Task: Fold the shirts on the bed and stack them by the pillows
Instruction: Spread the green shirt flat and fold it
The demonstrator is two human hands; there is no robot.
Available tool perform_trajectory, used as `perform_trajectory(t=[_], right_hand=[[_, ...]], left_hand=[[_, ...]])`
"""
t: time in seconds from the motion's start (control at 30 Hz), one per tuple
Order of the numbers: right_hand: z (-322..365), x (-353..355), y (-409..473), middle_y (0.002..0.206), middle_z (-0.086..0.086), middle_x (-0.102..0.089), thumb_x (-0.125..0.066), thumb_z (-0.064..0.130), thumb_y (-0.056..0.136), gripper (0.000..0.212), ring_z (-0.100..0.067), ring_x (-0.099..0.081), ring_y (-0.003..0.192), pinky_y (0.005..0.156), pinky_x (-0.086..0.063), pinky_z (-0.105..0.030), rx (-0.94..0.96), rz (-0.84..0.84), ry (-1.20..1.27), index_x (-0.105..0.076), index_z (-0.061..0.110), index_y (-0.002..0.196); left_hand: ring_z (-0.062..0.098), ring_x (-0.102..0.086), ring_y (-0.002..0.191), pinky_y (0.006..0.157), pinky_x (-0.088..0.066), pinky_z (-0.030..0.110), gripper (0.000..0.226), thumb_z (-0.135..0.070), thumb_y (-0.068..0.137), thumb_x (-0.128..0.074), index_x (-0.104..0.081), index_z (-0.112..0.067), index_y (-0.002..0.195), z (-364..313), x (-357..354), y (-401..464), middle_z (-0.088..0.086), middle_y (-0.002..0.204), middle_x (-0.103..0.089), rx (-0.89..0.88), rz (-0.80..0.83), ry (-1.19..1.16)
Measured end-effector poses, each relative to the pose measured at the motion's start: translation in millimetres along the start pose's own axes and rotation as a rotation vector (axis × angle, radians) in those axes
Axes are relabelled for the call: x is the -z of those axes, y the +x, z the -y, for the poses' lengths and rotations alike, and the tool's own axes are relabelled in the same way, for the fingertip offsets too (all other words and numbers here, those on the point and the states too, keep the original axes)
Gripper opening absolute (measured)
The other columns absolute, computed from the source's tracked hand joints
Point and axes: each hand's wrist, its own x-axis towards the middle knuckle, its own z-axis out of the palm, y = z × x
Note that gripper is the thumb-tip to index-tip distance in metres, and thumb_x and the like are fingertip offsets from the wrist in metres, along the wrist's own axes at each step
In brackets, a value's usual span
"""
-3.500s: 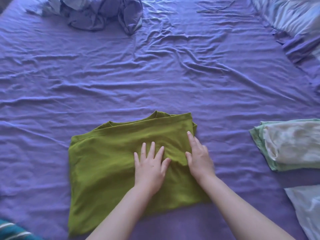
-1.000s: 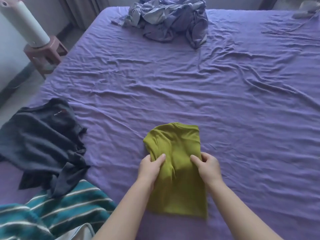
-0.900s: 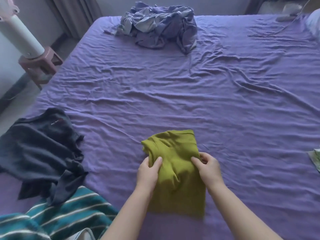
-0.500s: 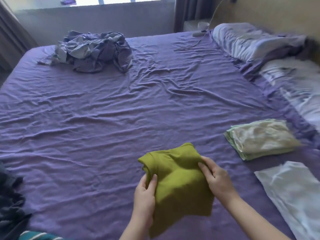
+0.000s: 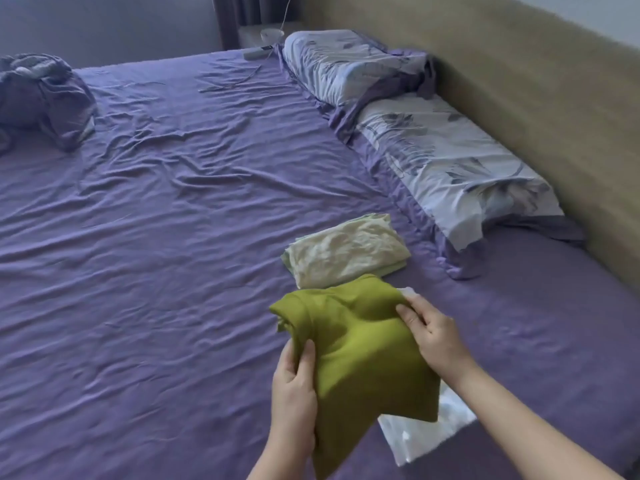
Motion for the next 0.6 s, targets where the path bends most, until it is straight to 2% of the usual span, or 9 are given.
perform_trajectory(t=[0.1, 0.17, 0.23, 0.3, 0.37, 0.43, 0.5, 0.6], right_hand=[[-26, 44, 22, 0.09, 0.033, -0.065, -0.051, 0.044, 0.086, 0.012, 0.016, -0.058, 0.088, 0.069, -0.038, 0.001, -0.014, 0.032, -0.069, -0.059, 0.053, 0.09], [-62, 59, 32, 0.095, 0.02, -0.068, -0.053, 0.042, 0.089, 0.01, 0.002, -0.061, 0.095, 0.073, -0.041, -0.007, -0.103, 0.086, -0.12, -0.06, 0.043, 0.096], [-106, 65, 33, 0.11, 0.003, -0.065, -0.06, 0.034, 0.089, 0.026, -0.018, -0.059, 0.109, 0.084, -0.042, -0.023, -0.239, 0.165, -0.222, -0.057, 0.026, 0.113], [-140, 66, 23, 0.12, -0.002, -0.059, -0.069, 0.025, 0.084, 0.049, -0.019, -0.054, 0.117, 0.087, -0.039, -0.024, -0.286, 0.295, -0.295, -0.048, 0.019, 0.127], [-158, 65, 13, 0.125, -0.001, -0.056, -0.071, 0.02, 0.081, 0.064, -0.017, -0.052, 0.118, 0.088, -0.037, -0.021, -0.263, 0.351, -0.334, -0.039, 0.023, 0.136], [-166, 64, 9, 0.126, -0.004, -0.057, -0.068, 0.015, 0.083, 0.064, -0.019, -0.053, 0.118, 0.09, -0.04, -0.024, -0.228, 0.312, -0.333, -0.038, 0.024, 0.138], [-166, 64, 7, 0.124, -0.01, -0.06, -0.066, 0.009, 0.084, 0.058, -0.022, -0.055, 0.117, 0.094, -0.042, -0.03, -0.213, 0.251, -0.313, -0.041, 0.019, 0.136], [-164, 62, 0, 0.119, -0.015, -0.061, -0.065, 0.007, 0.085, 0.052, -0.027, -0.057, 0.114, 0.092, -0.041, -0.031, -0.202, 0.207, -0.329, -0.045, 0.012, 0.133]], left_hand=[[0.02, -0.066, 0.1, 0.091, -0.051, 0.041, 0.021, -0.03, 0.093, -0.053, -0.064, -0.025, 0.109, 25, -48, 3, -0.002, 0.107, -0.071, 0.07, 0.012, -0.003], [0.025, -0.061, 0.108, 0.099, -0.046, 0.046, 0.027, -0.035, 0.096, -0.05, -0.056, -0.024, 0.119, 53, -70, 9, 0.002, 0.117, -0.065, 0.191, -0.002, 0.088], [0.028, -0.057, 0.114, 0.102, -0.043, 0.047, 0.044, -0.034, 0.092, -0.056, -0.046, -0.015, 0.131, 84, -83, 13, 0.009, 0.125, -0.059, 0.308, 0.003, 0.17], [0.024, -0.056, 0.115, 0.103, -0.042, 0.042, 0.067, -0.023, 0.081, -0.071, -0.037, -0.013, 0.138, 107, -86, 11, 0.007, 0.129, -0.056, 0.294, 0.033, 0.288], [0.016, -0.054, 0.114, 0.1, -0.042, 0.03, 0.087, -0.022, 0.071, -0.076, -0.027, -0.019, 0.143, 120, -84, 8, 0.0, 0.131, -0.053, 0.25, 0.058, 0.469], [0.015, -0.052, 0.115, 0.093, -0.038, 0.022, 0.084, -0.021, 0.077, -0.071, -0.022, -0.021, 0.145, 124, -82, 7, -0.003, 0.133, -0.051, 0.223, 0.062, 0.602], [0.019, -0.049, 0.121, 0.09, -0.035, 0.019, 0.074, -0.02, 0.086, -0.063, -0.02, -0.019, 0.146, 124, -81, 7, -0.001, 0.137, -0.049, 0.205, 0.034, 0.692], [0.021, -0.048, 0.125, 0.089, -0.034, 0.019, 0.067, -0.025, 0.091, -0.057, -0.019, -0.017, 0.146, 124, -83, 7, 0.001, 0.139, -0.048, 0.208, -0.003, 0.739]])
